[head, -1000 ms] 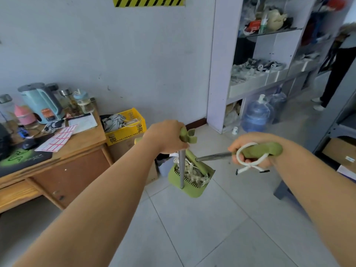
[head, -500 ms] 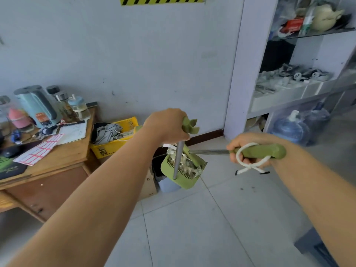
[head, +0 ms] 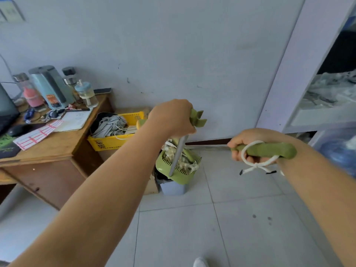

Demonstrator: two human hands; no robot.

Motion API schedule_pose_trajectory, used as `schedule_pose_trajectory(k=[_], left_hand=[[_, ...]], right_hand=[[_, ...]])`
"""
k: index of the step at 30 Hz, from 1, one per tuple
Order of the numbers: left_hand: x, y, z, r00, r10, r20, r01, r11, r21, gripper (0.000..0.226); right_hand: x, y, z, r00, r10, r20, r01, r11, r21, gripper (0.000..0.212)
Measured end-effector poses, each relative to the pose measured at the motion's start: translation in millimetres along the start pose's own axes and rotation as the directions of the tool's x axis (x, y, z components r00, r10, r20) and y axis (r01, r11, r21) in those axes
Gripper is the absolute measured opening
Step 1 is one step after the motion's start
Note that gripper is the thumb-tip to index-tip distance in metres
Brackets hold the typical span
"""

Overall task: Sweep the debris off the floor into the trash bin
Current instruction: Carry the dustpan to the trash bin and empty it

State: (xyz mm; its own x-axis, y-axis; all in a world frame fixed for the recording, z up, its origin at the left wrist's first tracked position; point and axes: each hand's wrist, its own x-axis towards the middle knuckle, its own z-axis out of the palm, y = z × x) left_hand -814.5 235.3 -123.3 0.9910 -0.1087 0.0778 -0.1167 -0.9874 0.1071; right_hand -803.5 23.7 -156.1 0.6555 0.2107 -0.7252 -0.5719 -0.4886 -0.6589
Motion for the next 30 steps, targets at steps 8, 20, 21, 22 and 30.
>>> schedule_pose_trajectory(k=[8, 20, 21, 22, 30], left_hand=[[114.0, 20.9, 6.9, 0.992, -0.110, 0.058, 0.109, 0.994, 0.022, 0.021], [233.8, 46.9, 41.8, 0.926, -0.354, 0.129, 0.350, 0.935, 0.050, 0.021], [241.1, 51.6, 44.2, 0.918, -0.376, 0.129, 0.370, 0.926, 0.067, 0.022], [247.5, 54.8, 46.2, 0.911, -0.391, 0.133, 0.383, 0.920, 0.081, 0.022], [311.5, 109.4, 57.6, 0.828, -0.526, 0.194, 0.512, 0.850, 0.120, 0.024]], right_hand=[[95.3, -59.3, -92.1, 0.989, 0.080, 0.121, -0.064, 0.990, -0.128, 0.037], [210.2, -132.1, -184.9, 0.946, 0.105, 0.306, 0.030, 0.914, -0.404, 0.036], [216.4, -137.7, -191.8, 0.943, 0.094, 0.318, 0.058, 0.898, -0.437, 0.035], [225.1, -142.7, -197.6, 0.938, 0.084, 0.336, 0.078, 0.894, -0.442, 0.035], [281.1, -182.7, -270.4, 0.903, 0.093, 0.420, 0.108, 0.896, -0.432, 0.033]])
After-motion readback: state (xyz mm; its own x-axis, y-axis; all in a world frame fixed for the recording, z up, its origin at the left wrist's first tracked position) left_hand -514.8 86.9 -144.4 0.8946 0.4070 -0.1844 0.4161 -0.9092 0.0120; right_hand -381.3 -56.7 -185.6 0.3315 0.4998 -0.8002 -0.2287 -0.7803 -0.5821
